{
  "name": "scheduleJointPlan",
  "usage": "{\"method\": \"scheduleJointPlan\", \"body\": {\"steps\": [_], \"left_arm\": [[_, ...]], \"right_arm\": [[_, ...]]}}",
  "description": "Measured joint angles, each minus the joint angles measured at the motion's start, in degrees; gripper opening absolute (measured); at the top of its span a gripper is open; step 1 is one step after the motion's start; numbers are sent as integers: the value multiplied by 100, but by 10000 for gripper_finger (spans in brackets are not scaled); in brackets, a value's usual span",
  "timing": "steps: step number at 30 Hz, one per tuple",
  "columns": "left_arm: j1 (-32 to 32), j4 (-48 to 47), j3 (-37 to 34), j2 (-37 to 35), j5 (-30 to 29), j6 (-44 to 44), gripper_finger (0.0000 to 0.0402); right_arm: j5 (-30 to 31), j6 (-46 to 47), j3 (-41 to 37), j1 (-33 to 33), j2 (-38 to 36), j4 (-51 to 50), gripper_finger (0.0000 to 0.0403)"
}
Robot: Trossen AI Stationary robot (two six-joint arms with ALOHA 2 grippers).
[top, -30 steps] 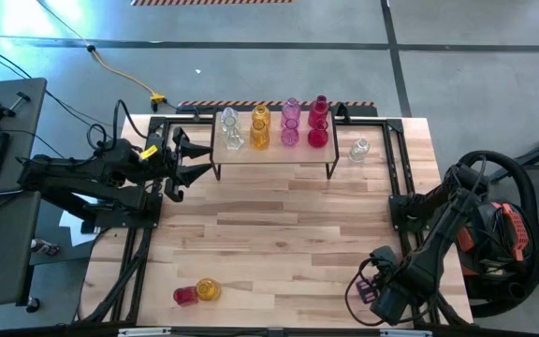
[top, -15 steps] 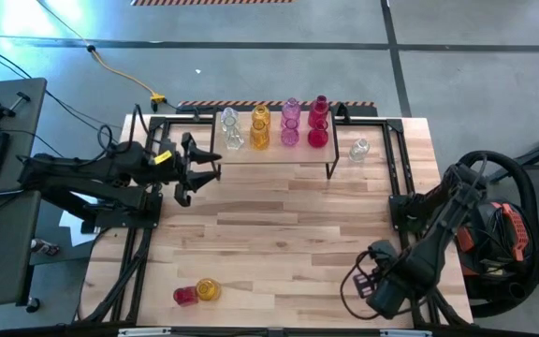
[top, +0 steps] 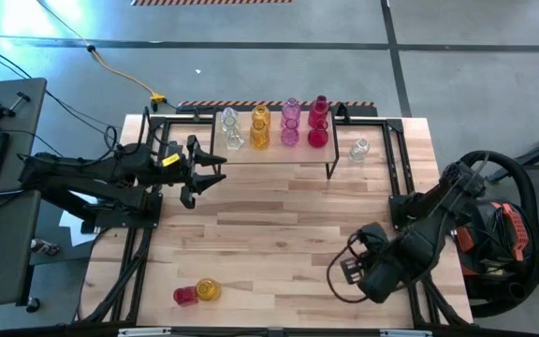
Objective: Sort vases onto shelf
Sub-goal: Put the violet vase aligned with the other violet vases on the shelf
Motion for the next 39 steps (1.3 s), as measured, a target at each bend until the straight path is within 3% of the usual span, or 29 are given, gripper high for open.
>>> {"method": "scheduleJointPlan", "body": {"steps": [5,16,28,39], "left_arm": [[0,18,0,142,0,0,202],[1,131,0,576,239,1,202],[1,1501,0,1676,293,186,202],[59,2133,198,2599,328,106,202]], "right_arm": [[254,-692,464,-524,-2,-30,0],[225,-2930,1228,-2015,-4,85,0],[-459,-5071,1300,-3433,-2,1001,0],[-1160,-5940,1300,-4204,-2,1424,0]]}}
